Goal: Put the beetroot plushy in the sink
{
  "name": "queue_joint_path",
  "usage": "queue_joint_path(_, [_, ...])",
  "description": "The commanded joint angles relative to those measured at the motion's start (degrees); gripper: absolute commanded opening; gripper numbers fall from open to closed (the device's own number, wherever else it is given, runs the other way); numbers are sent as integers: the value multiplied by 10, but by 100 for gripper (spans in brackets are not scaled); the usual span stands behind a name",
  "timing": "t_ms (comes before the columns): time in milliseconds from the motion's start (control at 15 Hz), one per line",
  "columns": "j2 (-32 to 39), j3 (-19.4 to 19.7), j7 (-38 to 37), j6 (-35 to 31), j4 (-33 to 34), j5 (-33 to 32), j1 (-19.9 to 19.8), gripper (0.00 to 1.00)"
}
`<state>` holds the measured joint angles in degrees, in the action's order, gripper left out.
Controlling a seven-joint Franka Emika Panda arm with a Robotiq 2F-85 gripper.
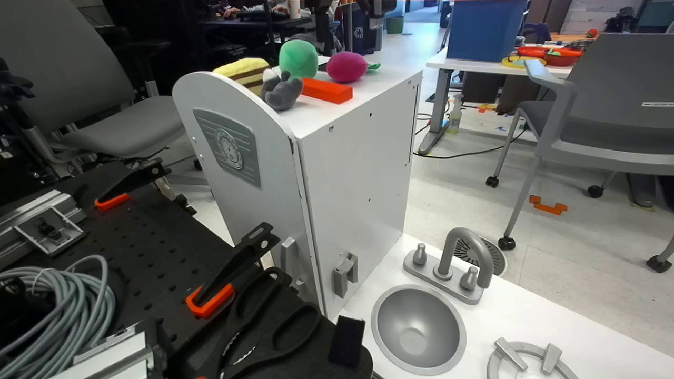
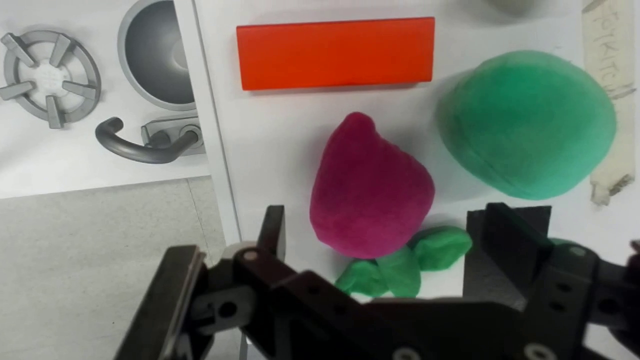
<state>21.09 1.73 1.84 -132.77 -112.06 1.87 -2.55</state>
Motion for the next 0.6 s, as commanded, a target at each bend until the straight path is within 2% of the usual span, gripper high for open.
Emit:
queue_joint_path(0, [9,-4,20,13,12,11,-12,100])
queue_joint_path(533, [19,-3,15,11,12,6,-14,100])
